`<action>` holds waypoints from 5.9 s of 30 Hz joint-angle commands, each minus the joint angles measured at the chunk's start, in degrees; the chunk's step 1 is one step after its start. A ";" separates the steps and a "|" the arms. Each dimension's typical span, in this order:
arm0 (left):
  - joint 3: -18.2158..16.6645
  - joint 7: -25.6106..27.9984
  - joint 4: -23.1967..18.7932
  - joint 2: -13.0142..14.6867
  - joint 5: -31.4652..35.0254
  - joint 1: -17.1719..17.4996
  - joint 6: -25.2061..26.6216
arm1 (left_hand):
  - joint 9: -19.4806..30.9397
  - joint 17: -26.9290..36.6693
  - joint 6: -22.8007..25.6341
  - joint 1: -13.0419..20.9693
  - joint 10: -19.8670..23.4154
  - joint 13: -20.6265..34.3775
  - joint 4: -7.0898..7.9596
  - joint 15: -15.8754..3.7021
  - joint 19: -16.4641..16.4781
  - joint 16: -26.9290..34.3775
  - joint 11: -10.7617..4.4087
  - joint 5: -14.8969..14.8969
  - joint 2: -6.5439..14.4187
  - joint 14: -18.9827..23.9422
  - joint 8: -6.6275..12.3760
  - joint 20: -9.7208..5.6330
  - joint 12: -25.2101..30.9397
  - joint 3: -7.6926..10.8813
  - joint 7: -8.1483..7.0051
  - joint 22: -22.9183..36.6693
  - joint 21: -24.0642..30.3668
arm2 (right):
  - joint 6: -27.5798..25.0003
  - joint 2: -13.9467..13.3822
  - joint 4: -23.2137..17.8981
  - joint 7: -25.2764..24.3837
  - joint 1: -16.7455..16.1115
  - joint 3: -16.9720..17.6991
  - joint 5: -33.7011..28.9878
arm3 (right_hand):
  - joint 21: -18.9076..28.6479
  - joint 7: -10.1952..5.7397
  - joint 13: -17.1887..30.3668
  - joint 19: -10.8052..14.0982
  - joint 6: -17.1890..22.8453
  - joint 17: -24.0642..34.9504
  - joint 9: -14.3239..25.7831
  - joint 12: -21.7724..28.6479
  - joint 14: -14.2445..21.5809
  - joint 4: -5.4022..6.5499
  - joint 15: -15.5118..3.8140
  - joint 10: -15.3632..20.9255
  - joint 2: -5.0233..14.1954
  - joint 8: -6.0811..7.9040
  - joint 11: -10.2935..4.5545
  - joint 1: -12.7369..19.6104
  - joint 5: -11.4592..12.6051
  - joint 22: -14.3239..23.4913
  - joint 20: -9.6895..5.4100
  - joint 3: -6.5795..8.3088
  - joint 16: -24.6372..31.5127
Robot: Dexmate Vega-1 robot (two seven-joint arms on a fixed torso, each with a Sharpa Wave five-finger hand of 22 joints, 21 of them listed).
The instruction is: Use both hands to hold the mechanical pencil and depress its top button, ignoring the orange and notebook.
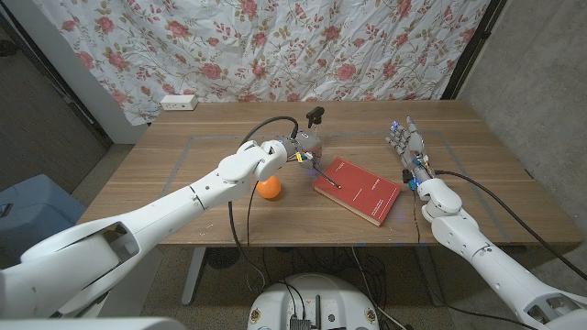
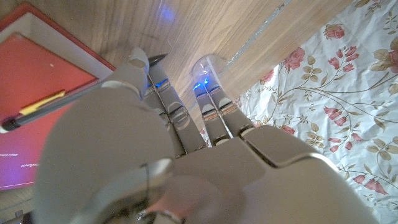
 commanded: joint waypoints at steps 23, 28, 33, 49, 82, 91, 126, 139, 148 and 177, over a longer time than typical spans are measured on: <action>-4.58 -0.12 -7.90 3.36 0.31 4.82 4.24 | 0.29 0.31 1.92 1.13 2.20 0.32 0.26 -10.08 0.61 0.23 -0.09 0.26 0.30 1.23 0.01 -7.62 0.10 -0.91 0.04 0.25 0.25 | -1.13 -1.69 -3.83 -1.70 -1.31 -0.04 -1.71 | 0.33 -0.05 0.05 0.23 0.62 -0.22 0.15 0.43 0.49 0.02 0.10 0.37 0.41 0.20 0.11 -0.40 0.44 0.19 -0.32 0.67 0.32; -5.63 -0.14 -8.95 3.67 -0.37 5.87 5.17 | 0.31 0.30 1.97 1.15 2.43 0.33 0.29 -10.08 0.58 0.19 -0.09 0.25 0.33 1.25 -0.09 -7.58 0.06 -1.02 0.03 0.26 0.24 | -1.57 -2.14 -4.72 -1.94 -1.51 -0.20 -2.21 | 0.33 0.02 0.05 0.22 0.60 -0.26 0.15 0.42 0.49 0.02 0.01 0.37 0.40 0.17 0.10 -0.43 0.45 0.19 -0.31 0.71 0.32; -7.21 0.12 -10.07 3.94 -2.43 7.39 6.57 | 0.32 0.29 2.06 1.19 2.56 0.34 0.29 -10.08 0.58 0.15 -0.10 0.25 0.34 1.26 -0.17 -7.58 -0.02 -1.14 0.02 0.27 0.24 | -2.37 -3.10 -6.43 -2.29 -1.94 -0.36 -3.01 | 0.32 0.02 0.05 0.21 0.58 -0.31 0.15 0.43 0.53 0.01 0.13 0.38 0.39 0.15 0.14 -0.44 0.46 0.19 -0.32 0.75 0.33; -10.34 2.42 -12.07 3.80 -8.14 10.84 11.94 | 0.36 0.26 2.26 1.24 2.92 0.34 0.33 -9.99 0.57 0.04 -0.10 0.23 0.29 1.21 -0.41 -7.55 -0.23 -1.52 0.04 0.29 0.23 | -4.68 -6.26 -12.39 -5.24 -4.02 -0.92 -7.69 | 0.34 0.00 0.05 0.32 0.61 -0.47 0.15 0.43 0.58 -0.08 -0.06 0.42 0.34 0.13 0.14 -0.43 0.49 0.18 -0.47 0.90 0.34; -8.32 10.76 -14.41 -1.69 -12.30 13.67 27.50 | 0.46 0.25 2.12 1.11 3.00 0.36 0.54 -9.75 0.48 0.05 -0.13 0.21 0.44 1.31 -0.95 -7.30 -0.73 -2.28 0.11 0.34 0.23 | -1.79 -10.07 -17.02 -8.40 -7.61 -0.54 -17.40 | 0.43 -0.58 0.06 0.86 1.48 -1.05 0.14 0.81 1.42 -0.88 -0.55 1.79 0.23 0.34 0.01 0.34 0.52 0.17 -0.94 1.66 0.50; -8.05 13.51 -14.11 -3.09 -16.11 13.69 29.94 | 0.51 0.27 1.70 1.05 2.86 0.36 0.63 -9.76 0.69 0.11 -0.13 0.23 0.68 1.47 -1.19 -7.17 -0.88 -2.44 0.23 0.37 0.34 | 0.19 -8.26 -16.46 -12.09 -8.25 -1.03 -21.86 | 0.43 -1.71 0.07 1.00 1.42 -1.38 0.15 0.89 1.66 -1.56 -0.79 2.24 0.23 0.24 -0.04 1.11 0.53 0.16 -1.08 2.14 0.45; -8.78 26.31 -11.73 -6.27 -34.20 13.57 30.97 | 0.66 0.29 1.40 0.90 2.81 0.41 0.70 -9.64 1.24 0.20 -0.07 0.27 1.22 2.05 -1.41 -6.60 -1.08 -2.99 0.70 0.52 0.67 | 4.76 -8.72 -12.94 -20.02 -5.11 -2.94 -40.32 | 0.34 -9.63 0.33 1.75 -3.35 -1.84 0.21 0.36 2.44 -4.79 0.44 1.56 -2.92 -0.45 1.06 2.01 0.01 0.18 -0.23 1.50 0.73; -8.35 28.90 -11.61 -6.06 -38.48 12.37 31.20 | 0.70 0.28 1.27 0.87 2.71 0.42 0.69 -9.61 1.28 0.20 -0.07 0.28 1.36 2.22 -1.46 -6.43 -1.16 -3.18 0.97 0.56 0.72 | 11.88 -8.65 -7.63 -22.78 -2.53 -3.74 -46.18 | 0.18 -10.23 0.36 1.28 -3.65 -1.71 0.26 0.29 2.45 -4.92 1.46 1.01 -2.53 -0.27 1.64 1.92 0.10 0.17 0.24 1.69 0.80; -7.38 30.00 -11.41 -6.47 -40.34 11.37 32.11 | 0.73 0.27 1.29 0.71 2.71 0.43 0.75 -9.51 1.26 0.19 -0.06 0.27 1.41 2.28 -1.45 -6.25 -1.16 -3.37 0.80 0.59 0.74 | 15.69 -8.76 -4.64 -24.61 -1.38 -3.88 -49.35 | 0.31 -10.29 0.35 1.52 -3.82 -1.39 0.31 0.53 2.86 -4.77 2.84 1.27 -2.11 -0.09 3.23 1.28 0.20 0.17 1.29 1.65 1.10; -7.54 34.77 -11.44 -8.13 -47.09 11.54 33.17 | 0.80 0.23 1.35 0.30 2.96 0.46 0.83 -9.41 1.22 0.09 -0.02 0.26 1.58 2.27 -1.40 -6.19 -1.13 -3.87 1.12 0.65 0.80 | 20.37 -10.87 -2.36 -26.00 0.14 -5.20 -56.35 | 0.04 -10.30 0.27 0.12 -4.38 -1.15 0.54 0.02 1.29 -6.75 8.67 -1.61 -2.60 0.40 8.71 1.95 0.26 0.19 5.75 1.85 0.53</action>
